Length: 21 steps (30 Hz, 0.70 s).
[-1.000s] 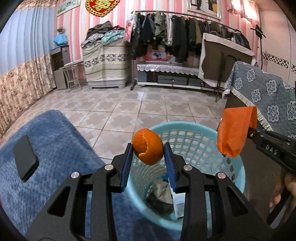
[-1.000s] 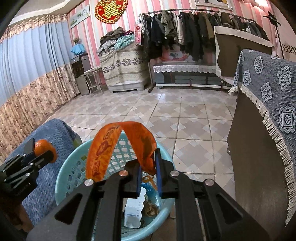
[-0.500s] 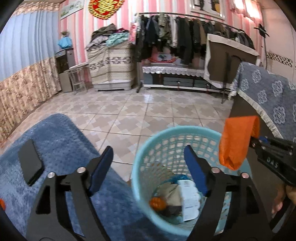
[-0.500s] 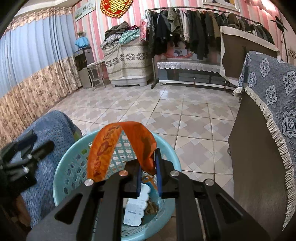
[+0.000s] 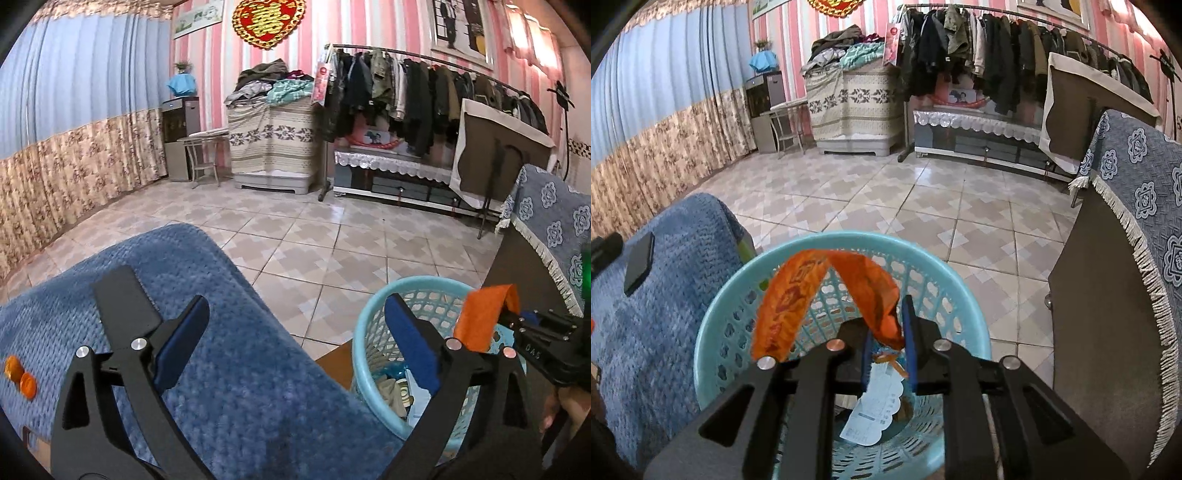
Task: Collect trash
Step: 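Open the right tool to drop the orange net bag into the basket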
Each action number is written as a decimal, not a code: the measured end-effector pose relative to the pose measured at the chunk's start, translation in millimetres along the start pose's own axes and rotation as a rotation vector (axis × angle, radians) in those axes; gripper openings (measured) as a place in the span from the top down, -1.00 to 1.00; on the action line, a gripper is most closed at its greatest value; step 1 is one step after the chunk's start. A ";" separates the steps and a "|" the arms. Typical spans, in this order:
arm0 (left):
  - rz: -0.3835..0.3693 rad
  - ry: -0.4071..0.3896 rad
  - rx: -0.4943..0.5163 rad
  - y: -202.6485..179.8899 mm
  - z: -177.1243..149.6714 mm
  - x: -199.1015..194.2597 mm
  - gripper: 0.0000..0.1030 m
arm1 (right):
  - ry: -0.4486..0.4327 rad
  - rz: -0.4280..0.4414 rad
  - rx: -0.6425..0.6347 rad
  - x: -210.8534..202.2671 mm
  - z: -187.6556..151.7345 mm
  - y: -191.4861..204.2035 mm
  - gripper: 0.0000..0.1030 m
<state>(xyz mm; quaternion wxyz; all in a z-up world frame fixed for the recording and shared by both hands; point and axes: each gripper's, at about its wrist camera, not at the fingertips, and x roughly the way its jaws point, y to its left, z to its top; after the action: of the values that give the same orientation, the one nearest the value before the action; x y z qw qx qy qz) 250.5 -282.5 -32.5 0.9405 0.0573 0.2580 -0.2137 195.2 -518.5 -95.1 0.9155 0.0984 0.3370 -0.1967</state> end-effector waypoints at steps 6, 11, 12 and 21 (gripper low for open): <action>0.019 -0.001 -0.020 12.6 -4.2 -8.2 -0.83 | -0.023 0.012 0.026 -6.0 1.1 -1.1 -0.25; 0.042 -0.009 -0.035 25.4 -7.4 -16.4 -0.88 | -0.074 -0.014 0.021 -14.0 2.9 0.9 -0.69; 0.042 -0.009 -0.041 29.1 -8.0 -17.3 -0.89 | -0.086 -0.025 0.015 -16.0 3.3 2.5 -0.74; 0.081 -0.026 -0.059 57.6 -11.0 -29.0 -0.89 | -0.121 -0.069 -0.035 -21.8 6.8 15.0 -0.90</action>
<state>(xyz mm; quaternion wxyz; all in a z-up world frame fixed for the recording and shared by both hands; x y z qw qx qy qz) 247.9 -217.3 -27.3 0.9530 0.0371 0.2493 -0.1684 190.3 -500.7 -74.9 0.9284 0.0589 0.2876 -0.2278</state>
